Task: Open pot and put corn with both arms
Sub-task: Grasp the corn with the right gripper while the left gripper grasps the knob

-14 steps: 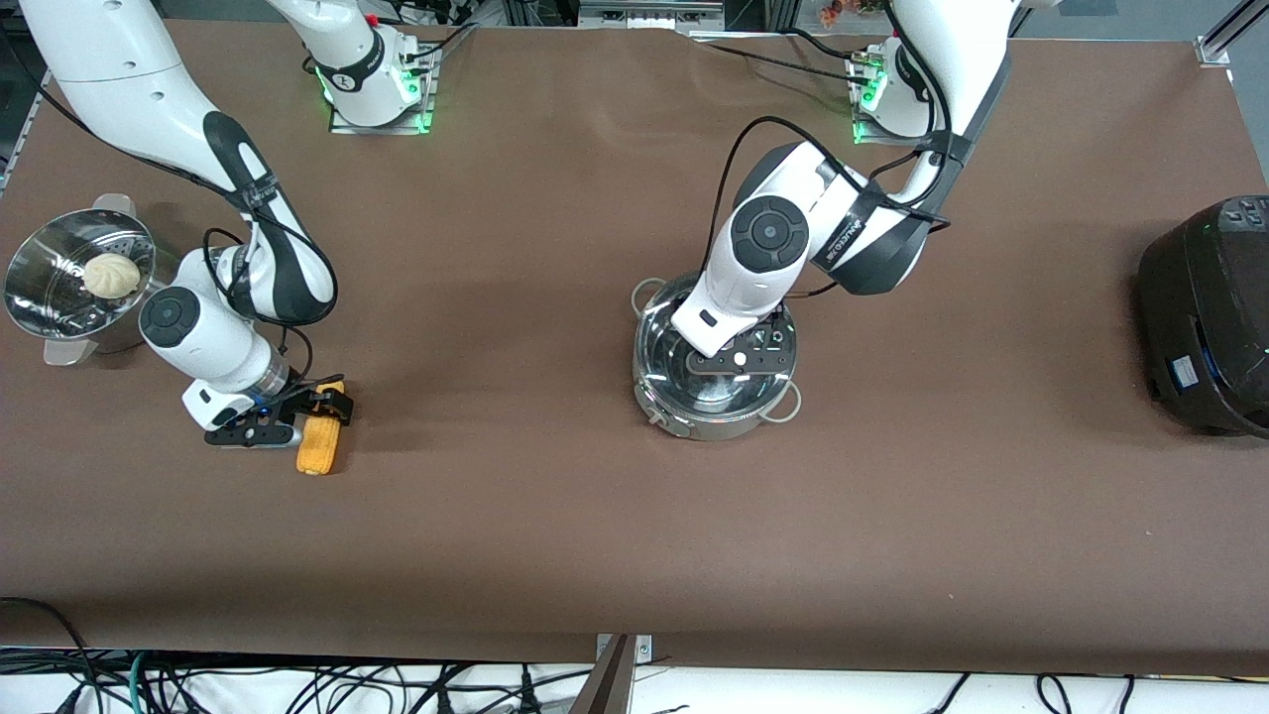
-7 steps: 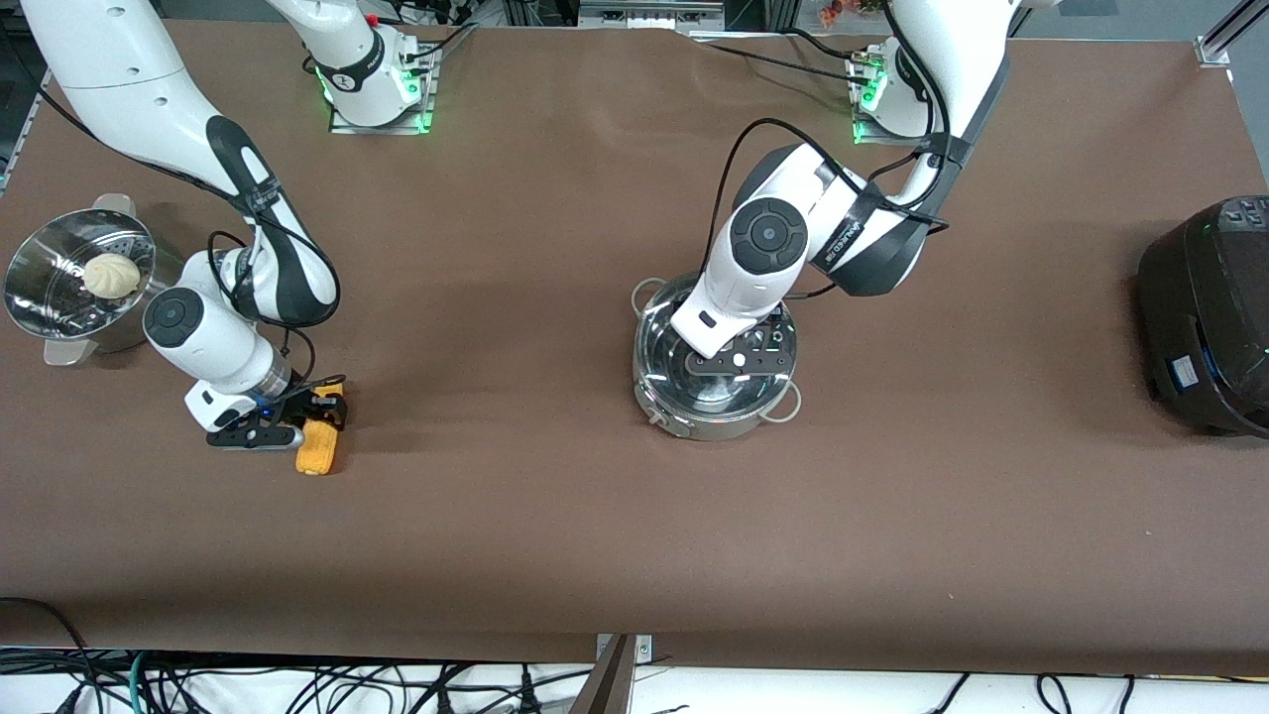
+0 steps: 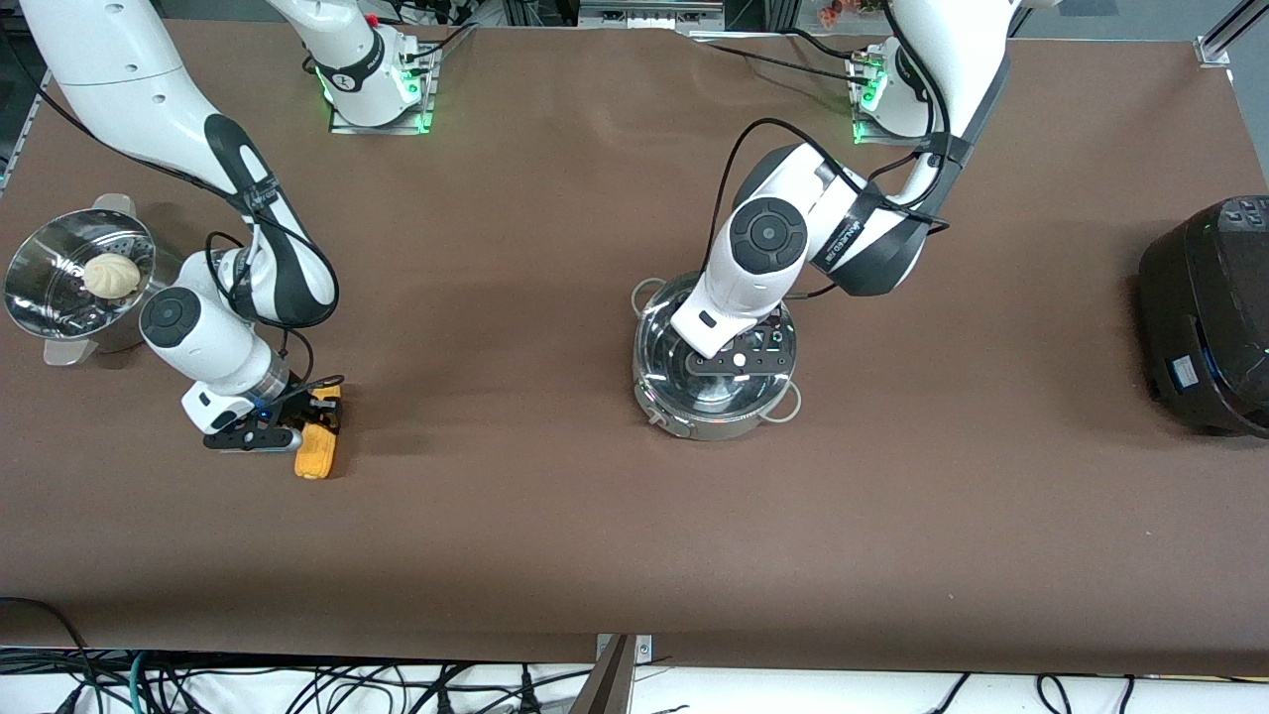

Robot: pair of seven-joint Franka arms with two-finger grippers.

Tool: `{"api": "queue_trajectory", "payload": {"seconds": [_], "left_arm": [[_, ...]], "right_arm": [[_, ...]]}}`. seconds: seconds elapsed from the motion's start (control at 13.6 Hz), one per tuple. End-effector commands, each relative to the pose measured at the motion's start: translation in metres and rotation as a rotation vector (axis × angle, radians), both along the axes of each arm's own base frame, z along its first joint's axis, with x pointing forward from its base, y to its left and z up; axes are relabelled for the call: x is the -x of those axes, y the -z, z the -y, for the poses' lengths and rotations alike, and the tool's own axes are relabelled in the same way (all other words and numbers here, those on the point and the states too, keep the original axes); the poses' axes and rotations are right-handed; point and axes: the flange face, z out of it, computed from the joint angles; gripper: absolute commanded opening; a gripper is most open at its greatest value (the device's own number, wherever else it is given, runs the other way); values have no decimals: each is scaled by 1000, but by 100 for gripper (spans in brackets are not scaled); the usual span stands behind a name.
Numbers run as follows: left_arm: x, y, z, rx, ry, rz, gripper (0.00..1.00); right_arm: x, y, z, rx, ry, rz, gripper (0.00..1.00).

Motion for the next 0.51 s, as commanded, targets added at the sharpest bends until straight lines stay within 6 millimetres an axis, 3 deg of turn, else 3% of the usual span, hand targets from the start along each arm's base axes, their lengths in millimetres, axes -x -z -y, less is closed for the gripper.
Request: {"api": "queue_trajectory", "payload": {"seconds": [0.0, 0.29, 0.44], "left_arm": [[-5, -8, 2, -16, 15, 30, 0], [-3, -44, -17, -30, 22, 7, 0], [-7, -73, -45, -34, 14, -8, 0]], "right_arm": [[-12, -46, -4, 4, -17, -43, 0], [-28, -96, -8, 8, -23, -92, 0], [-31, -114, -11, 8, -29, -92, 0]]}}
